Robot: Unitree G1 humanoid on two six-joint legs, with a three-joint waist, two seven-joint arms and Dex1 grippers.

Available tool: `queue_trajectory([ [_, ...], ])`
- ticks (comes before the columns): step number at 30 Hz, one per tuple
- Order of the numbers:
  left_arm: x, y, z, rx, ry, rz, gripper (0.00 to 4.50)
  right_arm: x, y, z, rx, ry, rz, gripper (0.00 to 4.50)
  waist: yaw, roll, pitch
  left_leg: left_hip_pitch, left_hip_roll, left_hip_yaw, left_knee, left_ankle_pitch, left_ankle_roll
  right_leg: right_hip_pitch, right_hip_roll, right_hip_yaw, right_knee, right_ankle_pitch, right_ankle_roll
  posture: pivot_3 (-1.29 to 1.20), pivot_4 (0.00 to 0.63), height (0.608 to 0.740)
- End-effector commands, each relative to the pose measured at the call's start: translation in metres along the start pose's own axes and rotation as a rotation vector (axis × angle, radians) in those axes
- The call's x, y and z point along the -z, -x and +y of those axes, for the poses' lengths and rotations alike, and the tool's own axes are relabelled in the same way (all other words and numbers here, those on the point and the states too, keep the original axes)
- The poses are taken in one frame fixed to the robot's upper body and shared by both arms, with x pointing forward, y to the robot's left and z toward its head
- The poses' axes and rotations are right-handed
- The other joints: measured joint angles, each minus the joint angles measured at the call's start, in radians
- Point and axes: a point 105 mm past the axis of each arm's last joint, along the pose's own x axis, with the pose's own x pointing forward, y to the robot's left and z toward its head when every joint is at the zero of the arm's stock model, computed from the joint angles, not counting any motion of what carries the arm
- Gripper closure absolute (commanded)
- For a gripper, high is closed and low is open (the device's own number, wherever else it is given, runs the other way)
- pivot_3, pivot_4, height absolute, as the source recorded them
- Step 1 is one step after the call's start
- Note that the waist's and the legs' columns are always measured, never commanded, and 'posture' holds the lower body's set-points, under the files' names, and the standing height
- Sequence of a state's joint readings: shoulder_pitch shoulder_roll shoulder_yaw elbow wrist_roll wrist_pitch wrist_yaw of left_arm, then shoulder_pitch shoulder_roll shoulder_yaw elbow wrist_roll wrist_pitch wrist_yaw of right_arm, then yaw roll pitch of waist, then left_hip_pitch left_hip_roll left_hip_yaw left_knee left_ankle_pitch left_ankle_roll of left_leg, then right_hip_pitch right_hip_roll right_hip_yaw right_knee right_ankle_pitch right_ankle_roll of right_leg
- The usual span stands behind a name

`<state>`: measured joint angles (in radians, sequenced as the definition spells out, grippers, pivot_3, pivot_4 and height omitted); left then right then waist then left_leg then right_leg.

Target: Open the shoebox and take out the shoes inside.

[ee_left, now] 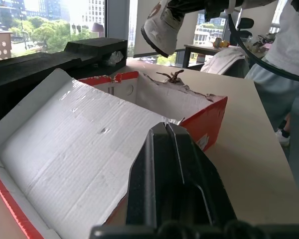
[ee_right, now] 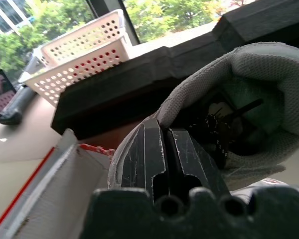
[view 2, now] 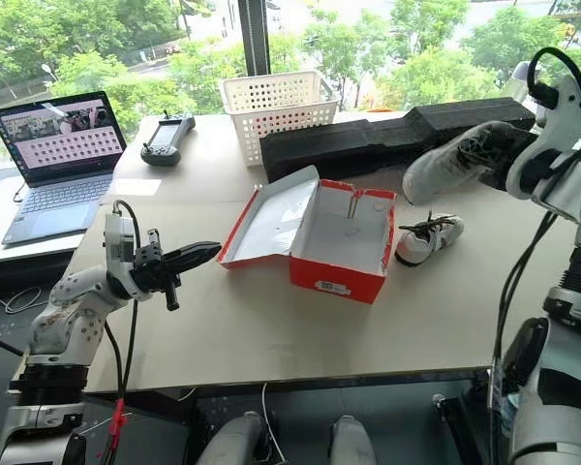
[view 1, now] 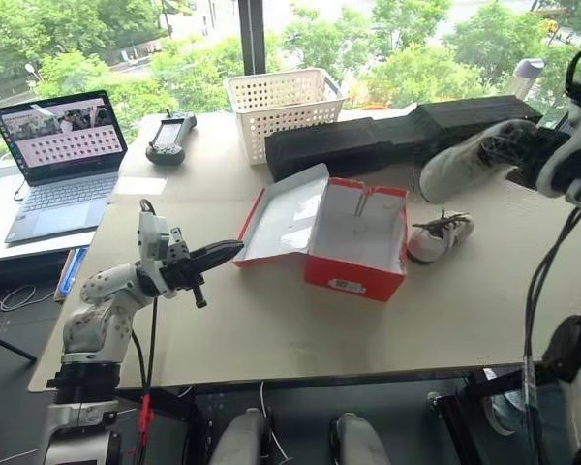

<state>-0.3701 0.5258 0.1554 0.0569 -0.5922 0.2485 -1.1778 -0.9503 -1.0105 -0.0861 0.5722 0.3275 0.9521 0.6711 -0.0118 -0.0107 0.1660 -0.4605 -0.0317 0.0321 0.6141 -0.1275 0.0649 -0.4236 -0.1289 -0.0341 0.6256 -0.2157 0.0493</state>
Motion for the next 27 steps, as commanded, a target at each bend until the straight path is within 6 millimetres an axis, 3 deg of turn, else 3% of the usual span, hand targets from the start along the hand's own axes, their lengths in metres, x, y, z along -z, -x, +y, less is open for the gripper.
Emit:
queue_trajectory([
  [1,-0.005,0.0,-0.002,0.007,-0.021,-0.014,4.5,-0.016,0.014,-0.015,0.047,0.033,-0.049,4.44,0.0,0.0,0.0,0.0,0.0,0.0,0.0,0.0,0.0,0.0,0.0,0.0,0.0,0.0,0.0,0.0,0.15,0.731],
  [6,-0.005,0.002,-0.003,0.005,-0.021,-0.01,4.5,-0.027,0.027,-0.026,0.065,0.0,-0.092,4.44,0.0,0.0,0.0,0.0,0.0,0.0,0.0,0.0,0.0,0.0,0.0,0.0,0.0,0.0,0.0,0.0,0.15,0.731],
  [11,-0.004,0.002,-0.003,0.002,-0.022,-0.008,4.5,-0.023,0.032,-0.029,0.071,0.013,-0.072,4.44,0.0,0.001,0.001,0.0,0.0,0.0,0.0,-0.002,-0.003,0.0,0.0,0.0,0.0,0.0,0.0,0.0,0.15,0.731],
  [16,-0.003,0.0,-0.004,0.008,-0.019,-0.012,4.5,-0.002,0.027,-0.026,0.053,0.009,0.005,4.44,0.0,0.001,0.001,0.0,0.0,0.0,0.001,-0.002,-0.003,0.0,0.0,0.0,0.0,0.0,0.0,0.0,0.15,0.731],
  [24,-0.004,-0.002,-0.006,0.014,-0.021,-0.015,4.5,0.045,0.004,-0.025,0.168,0.064,0.183,4.44,0.0,0.001,0.001,0.0,0.0,0.001,0.001,-0.001,-0.002,0.0,0.0,0.0,0.001,0.001,0.002,0.0,0.15,0.731],
  [27,-0.004,0.0,-0.006,0.012,-0.02,-0.013,4.5,0.052,-0.006,-0.013,0.131,0.031,0.175,4.44,0.0,0.001,0.001,0.0,0.0,0.001,0.001,0.0,-0.001,0.001,0.0,0.0,0.001,0.001,0.002,0.0,0.15,0.731],
])
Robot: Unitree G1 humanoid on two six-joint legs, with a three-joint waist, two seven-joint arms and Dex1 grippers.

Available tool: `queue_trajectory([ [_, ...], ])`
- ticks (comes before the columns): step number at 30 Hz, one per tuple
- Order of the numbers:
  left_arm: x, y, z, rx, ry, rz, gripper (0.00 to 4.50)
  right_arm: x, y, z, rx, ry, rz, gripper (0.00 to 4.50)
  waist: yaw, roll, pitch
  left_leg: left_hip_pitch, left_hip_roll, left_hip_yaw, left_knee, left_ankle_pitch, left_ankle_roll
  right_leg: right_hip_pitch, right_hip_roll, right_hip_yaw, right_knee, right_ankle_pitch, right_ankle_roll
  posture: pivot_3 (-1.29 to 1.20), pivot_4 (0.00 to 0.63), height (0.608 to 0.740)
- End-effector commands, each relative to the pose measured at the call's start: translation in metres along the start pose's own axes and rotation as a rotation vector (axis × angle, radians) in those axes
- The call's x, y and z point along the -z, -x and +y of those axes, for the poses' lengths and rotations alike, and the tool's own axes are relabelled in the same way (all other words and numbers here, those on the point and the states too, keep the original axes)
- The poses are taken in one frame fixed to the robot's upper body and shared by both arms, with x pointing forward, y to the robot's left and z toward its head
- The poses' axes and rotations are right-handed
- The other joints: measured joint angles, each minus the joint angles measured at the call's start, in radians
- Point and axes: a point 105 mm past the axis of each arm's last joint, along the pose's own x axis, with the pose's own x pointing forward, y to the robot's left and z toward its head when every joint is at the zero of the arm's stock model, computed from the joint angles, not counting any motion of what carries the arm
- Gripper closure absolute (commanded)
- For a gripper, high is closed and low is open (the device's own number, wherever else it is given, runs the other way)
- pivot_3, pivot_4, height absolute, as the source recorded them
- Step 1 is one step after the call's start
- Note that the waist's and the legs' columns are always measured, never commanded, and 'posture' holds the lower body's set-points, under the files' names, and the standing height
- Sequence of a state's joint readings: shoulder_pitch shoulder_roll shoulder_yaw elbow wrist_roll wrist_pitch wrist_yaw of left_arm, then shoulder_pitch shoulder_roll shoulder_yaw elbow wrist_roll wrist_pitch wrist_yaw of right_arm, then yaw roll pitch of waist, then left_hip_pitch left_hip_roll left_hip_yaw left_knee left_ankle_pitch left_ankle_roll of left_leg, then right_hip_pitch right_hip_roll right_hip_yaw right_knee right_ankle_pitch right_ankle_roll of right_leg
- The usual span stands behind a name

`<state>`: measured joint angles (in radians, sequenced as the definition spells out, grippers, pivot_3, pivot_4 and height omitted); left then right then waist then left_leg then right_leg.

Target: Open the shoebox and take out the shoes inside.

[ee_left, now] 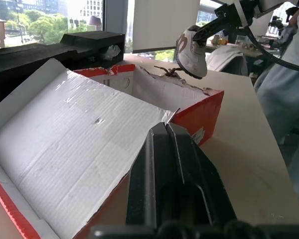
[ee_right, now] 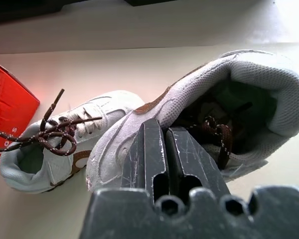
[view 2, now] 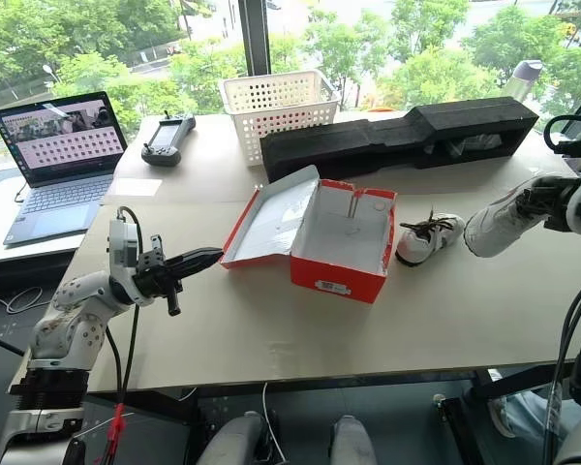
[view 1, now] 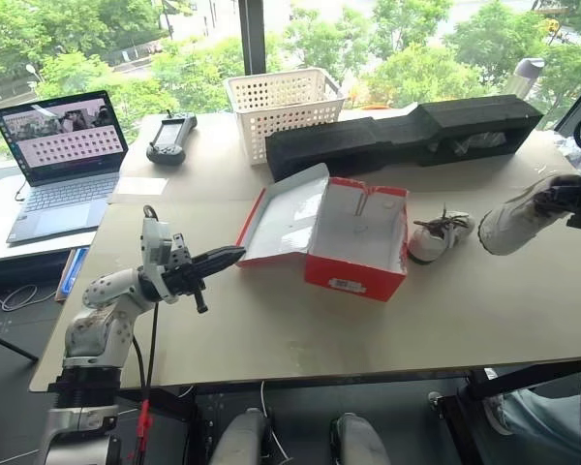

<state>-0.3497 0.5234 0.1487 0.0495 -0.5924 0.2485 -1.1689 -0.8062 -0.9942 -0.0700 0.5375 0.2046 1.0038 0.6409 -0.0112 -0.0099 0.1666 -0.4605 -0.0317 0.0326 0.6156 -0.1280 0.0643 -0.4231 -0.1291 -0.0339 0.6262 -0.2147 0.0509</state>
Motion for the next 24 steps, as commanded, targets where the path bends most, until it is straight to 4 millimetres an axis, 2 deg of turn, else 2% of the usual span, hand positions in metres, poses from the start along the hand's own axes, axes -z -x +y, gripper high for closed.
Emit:
queue_trajectory([
  [1,-0.009,-0.001,-0.004,0.018,-0.035,-0.02,4.5,-0.007,-0.002,0.009,-0.009,-0.011,-0.04,4.44,-0.001,0.0,0.0,0.0,0.0,0.0,0.0,0.0,0.0,0.0,0.0,0.0,0.0,0.0,0.0,0.0,0.15,0.731],
  [6,-0.009,-0.002,-0.005,0.018,-0.033,-0.02,4.5,-0.008,-0.019,0.022,-0.004,-0.02,-0.059,4.44,0.001,0.0,0.0,0.0,0.0,0.0,0.001,0.001,0.001,0.001,0.001,-0.001,0.0,0.0,0.0,0.0,0.15,0.731],
  [8,-0.009,-0.003,-0.005,0.019,-0.034,-0.021,4.5,-0.011,-0.022,0.021,0.023,-0.023,-0.078,3.8,0.001,0.0,0.0,0.0,0.0,0.0,0.001,0.001,0.001,0.001,0.001,-0.001,0.0,0.0,0.001,0.0,0.15,0.731],
  [9,-0.009,-0.004,-0.005,0.018,-0.035,-0.022,4.5,-0.012,-0.022,0.021,0.028,-0.019,-0.087,3.67,0.001,0.0,0.0,0.0,0.0,0.0,0.001,0.001,0.001,0.001,0.001,-0.001,0.0,0.0,0.001,0.0,0.15,0.731],
  [13,-0.01,-0.005,-0.004,0.016,-0.038,-0.025,4.5,-0.02,-0.02,0.019,0.061,-0.013,-0.124,2.19,0.001,0.0,0.0,0.0,0.0,0.0,0.001,0.001,0.001,0.001,0.001,-0.001,0.0,0.0,0.001,0.0,0.15,0.731],
  [17,-0.01,-0.005,-0.003,0.015,-0.041,-0.027,4.5,-0.027,-0.011,0.008,0.117,0.038,-0.143,0.97,0.001,0.0,0.0,0.0,-0.001,0.0,0.001,0.001,0.001,0.001,0.001,-0.001,0.0,0.001,0.001,0.0,0.15,0.731],
  [20,-0.011,-0.006,-0.002,0.015,-0.043,-0.027,4.5,-0.036,-0.001,0.008,0.099,0.047,-0.162,0.97,0.003,0.0,0.0,0.0,-0.001,0.0,0.001,0.001,0.001,0.001,0.001,-0.001,0.0,0.001,0.001,0.0,0.15,0.731],
  [24,-0.013,-0.006,-0.001,0.016,-0.048,-0.027,4.5,-0.052,0.026,0.018,-0.009,0.063,-0.195,0.97,0.004,0.0,0.0,0.0,-0.001,0.0,0.001,0.001,0.001,0.001,0.001,-0.001,0.001,0.001,0.001,0.0,0.15,0.731],
])
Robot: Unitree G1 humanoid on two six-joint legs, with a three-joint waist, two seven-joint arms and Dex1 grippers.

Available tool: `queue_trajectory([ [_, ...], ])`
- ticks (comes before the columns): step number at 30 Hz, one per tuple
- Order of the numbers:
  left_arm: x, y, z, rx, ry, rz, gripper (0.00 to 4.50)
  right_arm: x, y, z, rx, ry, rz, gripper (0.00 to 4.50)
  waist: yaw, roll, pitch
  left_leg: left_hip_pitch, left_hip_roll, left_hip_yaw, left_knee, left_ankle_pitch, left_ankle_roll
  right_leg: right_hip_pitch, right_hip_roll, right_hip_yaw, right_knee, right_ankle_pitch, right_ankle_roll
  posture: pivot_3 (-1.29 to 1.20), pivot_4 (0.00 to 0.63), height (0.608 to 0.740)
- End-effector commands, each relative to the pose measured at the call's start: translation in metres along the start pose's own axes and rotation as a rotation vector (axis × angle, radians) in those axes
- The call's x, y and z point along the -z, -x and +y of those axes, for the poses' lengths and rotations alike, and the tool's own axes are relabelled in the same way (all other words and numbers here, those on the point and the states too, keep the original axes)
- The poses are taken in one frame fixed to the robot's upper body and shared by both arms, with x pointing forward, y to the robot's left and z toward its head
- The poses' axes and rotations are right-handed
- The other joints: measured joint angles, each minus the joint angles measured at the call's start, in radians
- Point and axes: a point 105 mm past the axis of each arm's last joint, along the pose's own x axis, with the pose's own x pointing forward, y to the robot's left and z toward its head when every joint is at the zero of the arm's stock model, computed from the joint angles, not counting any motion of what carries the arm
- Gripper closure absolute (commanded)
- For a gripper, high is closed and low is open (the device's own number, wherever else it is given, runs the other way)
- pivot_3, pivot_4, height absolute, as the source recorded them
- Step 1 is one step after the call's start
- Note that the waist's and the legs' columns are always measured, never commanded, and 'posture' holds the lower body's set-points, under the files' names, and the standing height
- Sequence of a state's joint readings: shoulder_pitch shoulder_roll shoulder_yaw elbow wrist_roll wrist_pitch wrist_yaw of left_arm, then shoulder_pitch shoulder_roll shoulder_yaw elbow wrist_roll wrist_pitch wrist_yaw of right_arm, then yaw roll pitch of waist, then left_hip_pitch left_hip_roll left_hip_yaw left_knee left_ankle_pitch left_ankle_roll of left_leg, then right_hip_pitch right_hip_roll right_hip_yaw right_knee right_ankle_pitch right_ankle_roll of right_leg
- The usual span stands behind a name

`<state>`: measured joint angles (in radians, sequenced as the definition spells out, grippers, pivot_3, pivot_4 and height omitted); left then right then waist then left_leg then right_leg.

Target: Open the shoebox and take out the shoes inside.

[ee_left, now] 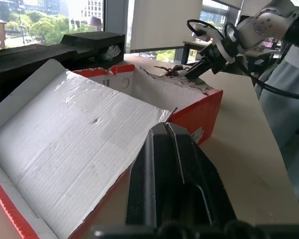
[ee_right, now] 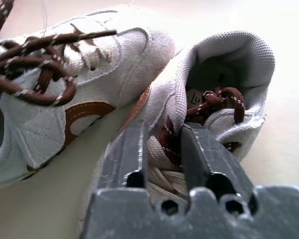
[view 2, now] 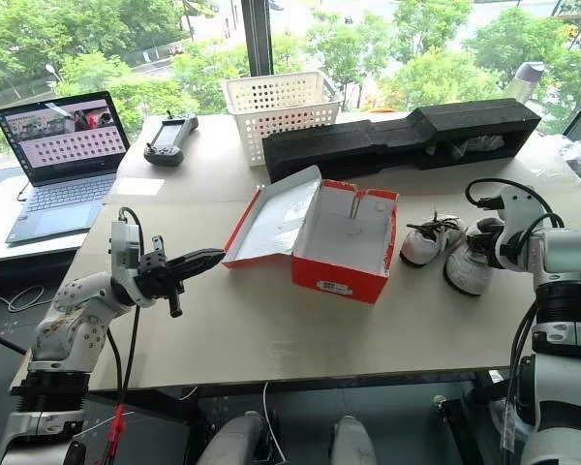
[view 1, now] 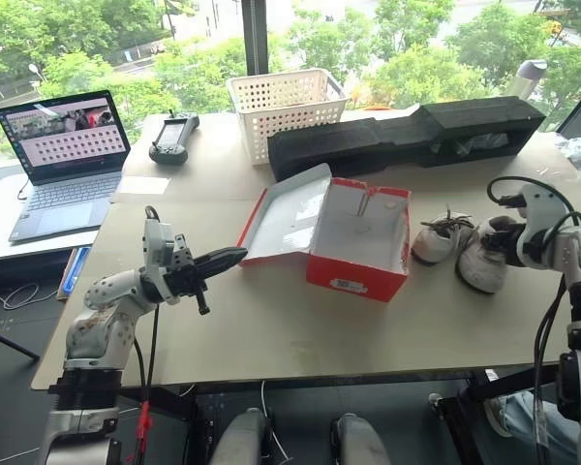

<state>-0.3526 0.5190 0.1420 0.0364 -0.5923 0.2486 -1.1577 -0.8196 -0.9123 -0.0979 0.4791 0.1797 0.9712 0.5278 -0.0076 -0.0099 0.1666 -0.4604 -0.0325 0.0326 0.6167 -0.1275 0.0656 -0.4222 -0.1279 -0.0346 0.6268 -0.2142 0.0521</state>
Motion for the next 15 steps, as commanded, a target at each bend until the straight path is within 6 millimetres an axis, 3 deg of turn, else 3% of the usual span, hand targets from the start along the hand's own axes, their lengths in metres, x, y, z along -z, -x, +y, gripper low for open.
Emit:
queue_trajectory([
  [1,-0.011,-0.002,0.001,0.014,-0.041,-0.023,4.5,-0.04,0.036,0.004,-0.087,0.018,-0.117,0.97,0.0,0.0,0.0,0.0,0.0,0.0,0.0,0.0,0.0,0.0,0.0,0.0,0.0,0.0,0.0,0.0,0.15,0.731],
  [9,-0.013,-0.003,0.002,0.019,-0.045,-0.024,4.5,-0.046,0.055,0.011,-0.181,-0.029,-0.142,0.97,-0.003,0.0,0.0,0.0,0.001,0.0,0.0,0.0,0.0,0.0,0.0,0.0,0.0,0.0,0.0,0.0,0.15,0.731],
  [15,-0.013,-0.005,0.003,0.023,-0.046,-0.025,4.5,-0.024,0.035,0.003,-0.107,-0.031,-0.071,0.97,0.004,0.0,0.0,0.0,0.001,0.0,0.0,0.0,0.0,0.0,0.0,0.0,0.0,0.0,0.0,0.0,0.15,0.731],
])
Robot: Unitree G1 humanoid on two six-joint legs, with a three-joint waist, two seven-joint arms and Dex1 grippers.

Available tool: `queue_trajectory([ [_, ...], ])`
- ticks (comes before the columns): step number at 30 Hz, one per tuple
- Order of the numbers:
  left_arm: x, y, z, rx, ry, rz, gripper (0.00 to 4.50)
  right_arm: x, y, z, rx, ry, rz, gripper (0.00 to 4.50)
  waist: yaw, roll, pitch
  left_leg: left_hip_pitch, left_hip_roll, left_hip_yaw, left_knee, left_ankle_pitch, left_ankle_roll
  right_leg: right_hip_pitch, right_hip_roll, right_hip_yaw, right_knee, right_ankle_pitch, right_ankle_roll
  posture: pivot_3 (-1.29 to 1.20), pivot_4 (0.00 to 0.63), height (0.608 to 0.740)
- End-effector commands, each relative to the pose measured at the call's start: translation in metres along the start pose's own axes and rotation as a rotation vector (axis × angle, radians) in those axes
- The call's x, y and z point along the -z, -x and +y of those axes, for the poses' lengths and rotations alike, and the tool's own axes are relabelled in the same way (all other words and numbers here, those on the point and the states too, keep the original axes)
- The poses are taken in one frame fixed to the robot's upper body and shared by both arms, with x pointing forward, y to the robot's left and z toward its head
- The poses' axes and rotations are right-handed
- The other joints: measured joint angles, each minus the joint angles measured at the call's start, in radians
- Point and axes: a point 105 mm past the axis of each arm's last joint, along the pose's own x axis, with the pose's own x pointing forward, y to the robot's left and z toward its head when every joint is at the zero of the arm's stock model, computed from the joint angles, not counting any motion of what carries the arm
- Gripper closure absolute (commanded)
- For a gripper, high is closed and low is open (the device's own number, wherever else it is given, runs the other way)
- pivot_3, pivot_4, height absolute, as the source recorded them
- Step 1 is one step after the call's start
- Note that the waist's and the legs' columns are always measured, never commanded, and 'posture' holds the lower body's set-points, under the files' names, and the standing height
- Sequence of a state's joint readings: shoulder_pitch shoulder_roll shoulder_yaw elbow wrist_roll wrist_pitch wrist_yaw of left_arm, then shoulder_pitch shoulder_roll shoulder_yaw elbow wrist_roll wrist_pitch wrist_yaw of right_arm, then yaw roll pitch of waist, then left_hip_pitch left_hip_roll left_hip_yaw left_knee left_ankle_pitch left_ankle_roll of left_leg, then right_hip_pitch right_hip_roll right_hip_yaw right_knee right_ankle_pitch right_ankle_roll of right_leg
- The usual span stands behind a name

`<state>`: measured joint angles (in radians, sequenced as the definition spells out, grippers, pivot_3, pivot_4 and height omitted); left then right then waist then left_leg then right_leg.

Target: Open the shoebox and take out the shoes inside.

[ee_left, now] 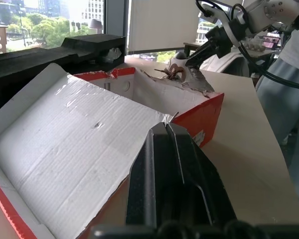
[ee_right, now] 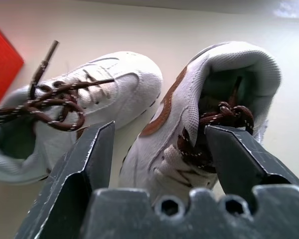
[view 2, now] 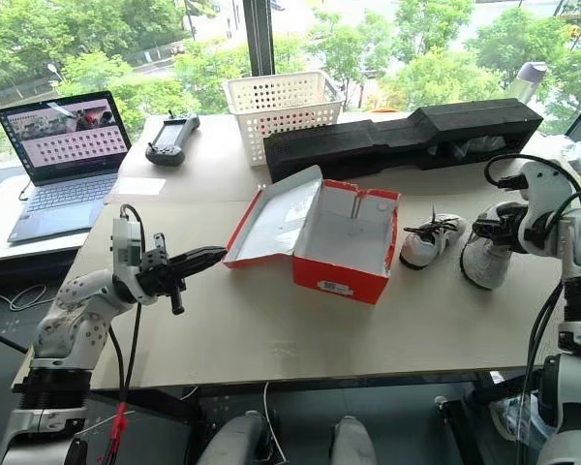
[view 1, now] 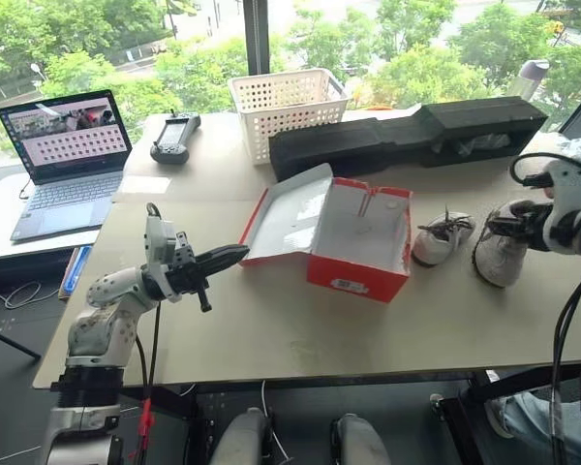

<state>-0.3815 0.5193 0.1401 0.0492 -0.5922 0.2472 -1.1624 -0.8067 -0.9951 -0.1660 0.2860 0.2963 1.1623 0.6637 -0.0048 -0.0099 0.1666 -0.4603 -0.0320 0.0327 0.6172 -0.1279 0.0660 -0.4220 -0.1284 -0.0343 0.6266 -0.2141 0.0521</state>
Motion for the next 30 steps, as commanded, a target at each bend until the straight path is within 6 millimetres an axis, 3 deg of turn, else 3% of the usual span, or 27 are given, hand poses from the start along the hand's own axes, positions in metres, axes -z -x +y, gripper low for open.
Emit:
queue_trajectory([
  [1,-0.008,-0.001,0.0,0.015,-0.031,-0.016,4.5,0.003,-0.004,-0.015,0.084,0.026,-0.006,0.97,0.002,0.0,0.0,0.0,0.0,0.0,0.0,0.0,0.0,0.0,0.0,0.0,0.0,0.0,0.0,0.0,0.15,0.731],
  [4,-0.008,-0.003,0.0,0.019,-0.03,-0.014,4.5,0.03,-0.018,-0.033,0.203,0.119,0.104,0.97,0.002,0.0,0.0,0.0,0.0,0.0,0.001,0.0,0.0,0.0,0.0,0.0,0.0,0.0,0.0,0.0,0.15,0.731],
  [6,-0.007,-0.003,0.0,0.021,-0.03,-0.013,4.5,0.049,-0.031,-0.031,0.191,0.197,0.172,0.97,0.002,0.0,0.0,0.0,0.0,0.0,0.001,0.0,0.0,0.0,0.0,0.0,0.0,0.0,0.0,0.0,0.15,0.731],
  [9,-0.007,-0.003,0.0,0.021,-0.031,-0.012,4.5,0.058,-0.04,-0.03,0.177,0.23,0.179,0.97,0.002,0.0,0.0,0.0,0.0,0.001,0.001,0.0,0.0,0.0,0.0,0.0,0.0,0.0,0.0,0.0,0.15,0.731],
  [13,-0.007,-0.001,0.001,0.012,-0.032,-0.009,4.5,0.039,-0.038,-0.035,0.214,0.2,0.069,0.01,0.002,0.0,0.0,0.0,0.001,0.0,0.007,-0.002,0.002,0.002,0.002,0.0,0.001,0.0,0.0,0.0,0.15,0.731],
  [15,-0.007,0.0,0.0,0.011,-0.032,-0.008,4.5,0.034,-0.038,-0.031,0.187,0.185,0.05,0.01,0.004,0.0,0.0,0.0,0.001,0.001,0.008,-0.002,0.003,0.003,0.002,0.0,0.001,0.001,0.001,0.0,0.15,0.731],
  [19,-0.006,0.001,0.0,0.007,-0.03,-0.003,4.5,0.001,-0.023,-0.04,0.257,0.235,-0.037,0.01,0.005,0.0,0.0,0.0,0.001,0.002,0.009,-0.002,0.003,0.002,0.001,0.002,0.001,0.001,0.001,0.0,0.15,0.731],
  [28,-0.006,0.0,0.0,0.011,-0.031,-0.004,4.5,-0.008,-0.016,-0.045,0.293,0.31,-0.05,0.01,0.006,0.0,0.0,0.0,0.001,0.003,0.008,-0.003,0.004,0.001,0.001,0.003,0.001,0.0,0.001,0.0,0.15,0.731],
  [30,-0.006,0.0,0.001,0.009,-0.032,-0.006,4.5,-0.021,-0.011,-0.035,0.243,0.278,-0.114,0.01,0.003,0.0,0.0,0.0,0.001,0.004,0.008,-0.003,0.004,0.001,0.001,0.004,0.001,0.0,0.001,0.0,0.15,0.731],
])
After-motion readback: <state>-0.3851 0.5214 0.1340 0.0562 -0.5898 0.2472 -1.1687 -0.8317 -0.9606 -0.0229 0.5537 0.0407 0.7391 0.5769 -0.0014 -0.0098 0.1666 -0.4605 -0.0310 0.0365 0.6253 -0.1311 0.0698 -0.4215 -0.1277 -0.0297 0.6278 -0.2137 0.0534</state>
